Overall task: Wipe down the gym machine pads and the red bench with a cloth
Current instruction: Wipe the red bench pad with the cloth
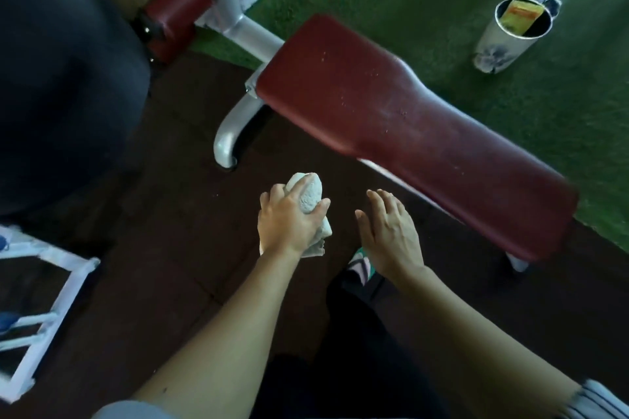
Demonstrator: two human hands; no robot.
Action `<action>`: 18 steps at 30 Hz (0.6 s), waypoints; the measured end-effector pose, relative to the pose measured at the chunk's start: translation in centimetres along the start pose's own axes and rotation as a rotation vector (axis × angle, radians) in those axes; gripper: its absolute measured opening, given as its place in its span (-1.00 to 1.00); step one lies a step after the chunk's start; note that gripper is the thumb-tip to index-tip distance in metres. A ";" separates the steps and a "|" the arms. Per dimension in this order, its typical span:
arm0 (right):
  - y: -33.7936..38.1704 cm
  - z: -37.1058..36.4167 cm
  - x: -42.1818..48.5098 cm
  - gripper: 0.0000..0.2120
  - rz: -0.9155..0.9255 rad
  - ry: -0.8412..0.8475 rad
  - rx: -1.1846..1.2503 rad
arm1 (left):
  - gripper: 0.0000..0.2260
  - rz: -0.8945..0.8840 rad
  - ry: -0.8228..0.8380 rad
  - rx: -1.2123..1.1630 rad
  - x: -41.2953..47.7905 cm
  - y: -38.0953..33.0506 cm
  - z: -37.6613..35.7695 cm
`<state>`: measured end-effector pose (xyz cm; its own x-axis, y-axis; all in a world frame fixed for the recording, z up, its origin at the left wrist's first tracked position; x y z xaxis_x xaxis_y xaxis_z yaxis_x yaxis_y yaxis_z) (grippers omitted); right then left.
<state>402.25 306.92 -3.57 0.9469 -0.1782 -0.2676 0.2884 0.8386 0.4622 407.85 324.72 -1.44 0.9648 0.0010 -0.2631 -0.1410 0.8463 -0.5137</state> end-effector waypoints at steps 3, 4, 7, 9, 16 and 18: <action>-0.6 2.1 6.6 -0.37 0.015 -0.011 -0.001 | -0.53 -0.018 -0.007 -0.011 6.1 -3.8 -0.9; -0.7 2.6 8.8 -0.37 0.024 -0.012 -0.002 | -0.53 -0.022 -0.011 -0.010 8.1 -4.8 -1.2; -1.3 3.7 14.8 -0.43 0.030 -0.026 -0.001 | -0.53 -0.034 -0.021 0.000 13.6 -7.3 -2.0; -1.5 4.0 18.3 -0.49 0.036 -0.038 0.001 | -0.54 -0.051 -0.040 0.016 17.1 -8.3 -2.6; -3.1 2.2 29.1 -0.46 -0.012 -0.076 0.020 | -0.54 -0.118 -0.060 0.117 30.3 -8.8 -6.6; -3.7 1.0 32.4 -0.45 -0.037 -0.073 0.023 | -0.55 -0.143 -0.053 0.158 34.2 -8.3 -8.1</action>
<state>431.99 297.56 -13.08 0.9432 -0.2468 -0.2226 0.3258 0.8190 0.4723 440.18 313.38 -12.82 0.9833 -0.1004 -0.1516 0.0303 0.9126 -0.4077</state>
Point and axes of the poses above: each hand's wrist, its own x-axis towards the middle knuckle, its own z-axis out of the back of the hand, y = z × x, the point moved 8 cm from there along x, towards the middle knuckle, and after that the axes turned 3 degrees about y, right-handed, at the moved point
